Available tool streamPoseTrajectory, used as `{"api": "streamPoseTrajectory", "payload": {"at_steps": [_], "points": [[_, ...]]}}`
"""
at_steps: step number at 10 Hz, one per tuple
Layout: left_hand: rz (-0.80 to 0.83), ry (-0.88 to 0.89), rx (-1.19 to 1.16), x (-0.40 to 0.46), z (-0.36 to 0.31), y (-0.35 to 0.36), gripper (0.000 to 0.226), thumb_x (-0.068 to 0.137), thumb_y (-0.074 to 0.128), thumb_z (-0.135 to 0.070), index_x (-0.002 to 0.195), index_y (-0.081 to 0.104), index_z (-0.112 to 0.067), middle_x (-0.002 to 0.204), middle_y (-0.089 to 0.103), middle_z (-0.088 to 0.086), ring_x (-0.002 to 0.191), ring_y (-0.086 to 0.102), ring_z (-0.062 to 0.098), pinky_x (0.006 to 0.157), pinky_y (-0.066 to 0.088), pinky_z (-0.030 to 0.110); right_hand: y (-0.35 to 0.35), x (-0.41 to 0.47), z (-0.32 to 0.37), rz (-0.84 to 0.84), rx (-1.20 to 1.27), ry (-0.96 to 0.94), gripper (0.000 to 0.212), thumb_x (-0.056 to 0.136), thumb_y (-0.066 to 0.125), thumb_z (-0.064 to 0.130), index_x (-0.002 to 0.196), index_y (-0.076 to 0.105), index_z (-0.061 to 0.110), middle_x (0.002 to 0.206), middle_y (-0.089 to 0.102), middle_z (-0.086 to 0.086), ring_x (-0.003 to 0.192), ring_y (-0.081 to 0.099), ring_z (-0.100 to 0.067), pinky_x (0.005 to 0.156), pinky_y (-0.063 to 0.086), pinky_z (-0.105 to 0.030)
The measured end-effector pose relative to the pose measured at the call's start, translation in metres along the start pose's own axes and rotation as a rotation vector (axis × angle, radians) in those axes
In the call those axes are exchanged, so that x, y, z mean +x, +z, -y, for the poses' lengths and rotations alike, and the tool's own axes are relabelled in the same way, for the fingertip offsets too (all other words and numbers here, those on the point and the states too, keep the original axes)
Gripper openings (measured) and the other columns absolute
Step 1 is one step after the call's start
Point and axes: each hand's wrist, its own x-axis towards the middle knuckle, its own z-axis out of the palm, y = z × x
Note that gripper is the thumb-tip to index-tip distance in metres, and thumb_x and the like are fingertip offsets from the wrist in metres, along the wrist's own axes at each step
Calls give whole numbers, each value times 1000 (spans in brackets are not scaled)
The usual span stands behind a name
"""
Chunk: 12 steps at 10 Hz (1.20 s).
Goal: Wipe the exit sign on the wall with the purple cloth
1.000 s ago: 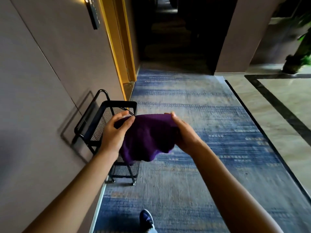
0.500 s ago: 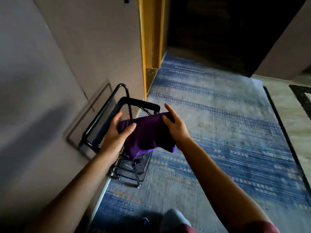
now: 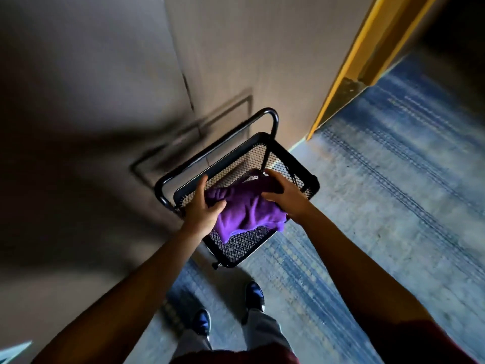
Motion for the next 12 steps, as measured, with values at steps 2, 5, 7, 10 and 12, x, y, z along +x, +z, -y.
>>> {"api": "streamPoseTrajectory", "payload": {"at_steps": [2, 5, 7, 10, 12], "points": [[-55, -190, 3, 29, 44, 42, 89, 86, 78, -4, 159, 27, -10, 165, 31, 14, 152, 30, 26, 122, 22, 31, 1, 73, -38, 40, -202, 21, 85, 86, 74, -5, 157, 42, 30, 128, 64, 0, 109, 65, -20, 77, 54, -17], [-112, -424, -89, 34, 78, 79, 89, 89, 75, -3, 160, 24, -14, 168, 25, 12, 153, 29, 31, 124, 30, 47, 7, 113, -70, 95, -407, 71, 88, 91, 74, 1, 159, 33, 41, 153, 53, -18, 78, 63, -14, 78, 63, -39], [-161, -488, -63, 41, 82, 80, 84, 93, 70, -2, 161, 23, -18, 166, 28, 15, 149, 35, 39, 119, 36, 46, 14, 120, -74, 86, -445, 54, 89, 92, 69, -5, 159, 34, 42, 139, 63, -18, 81, 67, -17, 75, 63, -35], [-222, -414, -2, 41, 64, 56, 72, 97, 61, -2, 159, 27, -17, 148, 50, 29, 131, 56, 41, 109, 48, 46, 6, 106, -74, 74, -225, 137, 86, 90, 75, 1, 159, 36, 36, 147, 60, -10, 119, 67, -31, 91, 62, -48], [-212, -359, -64, 31, 54, 22, 72, 95, 64, -1, 157, 29, -12, 142, 54, 30, 128, 57, 44, 109, 48, 53, -4, 85, -45, -82, -142, 9, 80, 90, 78, 9, 158, 40, 28, 132, 63, 6, 119, 66, -19, 86, 55, -27]]}}
